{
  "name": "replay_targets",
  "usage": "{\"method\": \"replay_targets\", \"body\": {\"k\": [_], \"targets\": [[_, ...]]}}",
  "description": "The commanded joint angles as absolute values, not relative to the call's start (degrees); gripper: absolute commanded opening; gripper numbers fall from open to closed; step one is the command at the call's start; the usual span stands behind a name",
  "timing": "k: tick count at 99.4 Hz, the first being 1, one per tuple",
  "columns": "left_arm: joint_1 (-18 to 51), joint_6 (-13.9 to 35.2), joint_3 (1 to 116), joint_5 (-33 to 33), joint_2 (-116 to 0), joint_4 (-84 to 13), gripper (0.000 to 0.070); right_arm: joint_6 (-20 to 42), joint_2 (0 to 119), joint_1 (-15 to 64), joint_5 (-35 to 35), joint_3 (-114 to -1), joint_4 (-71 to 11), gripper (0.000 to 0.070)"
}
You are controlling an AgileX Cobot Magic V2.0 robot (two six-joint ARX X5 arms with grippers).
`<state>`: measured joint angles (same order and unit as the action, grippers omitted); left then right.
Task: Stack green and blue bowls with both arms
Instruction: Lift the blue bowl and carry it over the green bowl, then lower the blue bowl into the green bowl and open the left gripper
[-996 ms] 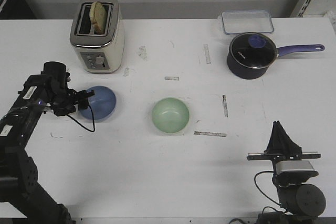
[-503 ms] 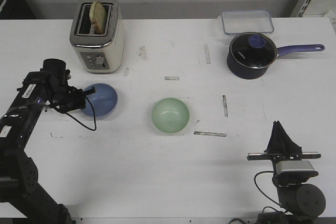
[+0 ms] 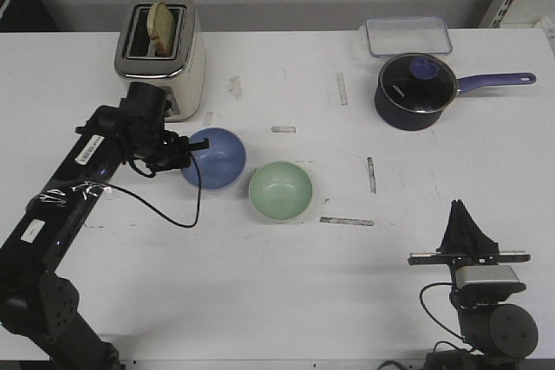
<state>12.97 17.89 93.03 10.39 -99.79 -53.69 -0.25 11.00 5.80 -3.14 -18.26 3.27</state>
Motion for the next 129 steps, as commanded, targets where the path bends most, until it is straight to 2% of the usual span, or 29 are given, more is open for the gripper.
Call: {"method": "replay_targets", "body": {"k": [1, 19, 41, 95, 99, 109, 114, 129], "targets": [[16.1, 20.4, 94.5, 11.2, -100.7, -52.4, 0.0, -0.9, 10.9, 5.8, -3.0, -18.3, 3.8, 0.0003], [24.3, 23.2, 96.1, 15.5, -102.5, -48.5, 0.0001, -0.9, 10.9, 5.8, -3.0, -18.3, 3.8, 0.0003], [30.5, 23.3, 96.6, 15.7, -105.1, -44.1, 0.0001, -0.9, 10.9, 5.8, -3.0, -18.3, 3.8, 0.0003], [33.1, 23.3, 96.6, 11.5, -108.6, -43.7, 0.0005, -0.9, 10.9, 5.8, -3.0, -18.3, 3.8, 0.0003], [33.1, 23.3, 96.6, 11.5, -108.6, -43.8, 0.0024, -0.9, 10.9, 5.8, -3.0, -18.3, 3.8, 0.0003], [33.0, 23.3, 96.6, 11.6, -108.4, -43.8, 0.0168, -0.9, 10.9, 5.8, -3.0, -18.3, 3.8, 0.0003], [33.0, 23.3, 96.6, 11.6, -108.2, -43.8, 0.0203, -0.9, 10.9, 5.8, -3.0, -18.3, 3.8, 0.0003], [33.0, 23.3, 96.6, 11.6, -106.1, -43.6, 0.0207, -0.9, 10.9, 5.8, -3.0, -18.3, 3.8, 0.0003]]}}
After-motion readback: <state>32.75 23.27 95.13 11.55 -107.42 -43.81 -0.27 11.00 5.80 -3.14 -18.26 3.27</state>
